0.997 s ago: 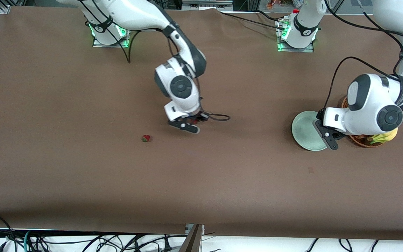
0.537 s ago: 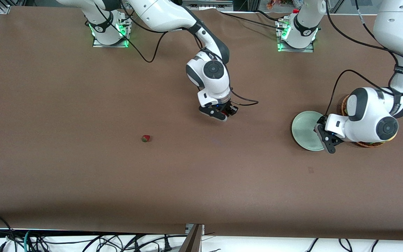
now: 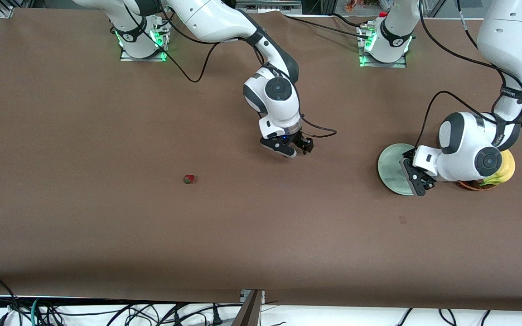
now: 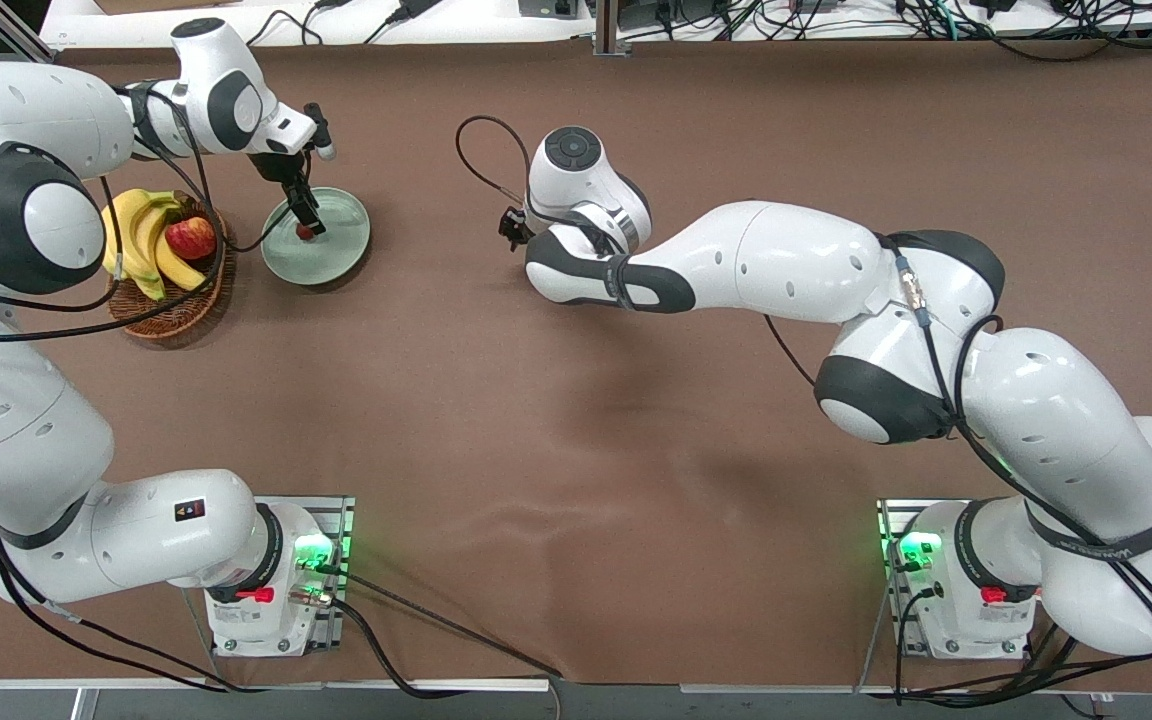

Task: Collect all strawberries into plate
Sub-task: 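Release the strawberry onto the plate while the right gripper sets another midway, then grasp the middle strawberry with the left gripper while the right gripper reaches another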

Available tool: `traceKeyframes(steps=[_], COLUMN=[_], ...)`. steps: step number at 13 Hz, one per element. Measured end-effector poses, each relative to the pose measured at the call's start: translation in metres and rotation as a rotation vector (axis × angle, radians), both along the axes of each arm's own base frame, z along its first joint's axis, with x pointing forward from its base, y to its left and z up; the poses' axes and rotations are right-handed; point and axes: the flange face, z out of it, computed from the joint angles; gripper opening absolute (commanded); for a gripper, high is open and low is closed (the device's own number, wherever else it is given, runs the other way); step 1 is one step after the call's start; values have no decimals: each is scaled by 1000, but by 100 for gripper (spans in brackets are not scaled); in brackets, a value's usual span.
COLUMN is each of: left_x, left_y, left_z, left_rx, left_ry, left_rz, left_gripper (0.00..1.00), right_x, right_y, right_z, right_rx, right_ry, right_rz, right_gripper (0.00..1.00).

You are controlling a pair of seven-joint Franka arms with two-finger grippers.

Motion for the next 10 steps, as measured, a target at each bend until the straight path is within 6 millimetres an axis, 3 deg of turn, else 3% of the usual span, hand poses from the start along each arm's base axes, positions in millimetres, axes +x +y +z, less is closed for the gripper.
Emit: traceKeyframes(steps=[2,4,7,10], left_x=[6,8,9,2], left_y=[-14,-31,-66,-150], left_z=[33,66,83,87], left_rx=[-16,-58,-105,-87], left_ry=[-18,2,37,54], left_rz=[-7,40,177,358], left_gripper=[100,100,100,100], right_x=[16,43,96,144], right_y=[-15,-52,-136,-228], right_z=[27,66,107,111], right_rx=[-61,-148,-243,-270], right_ry=[15,45,126,161], right_rz=[18,104,272,447], right_gripper=[99,99,99,99])
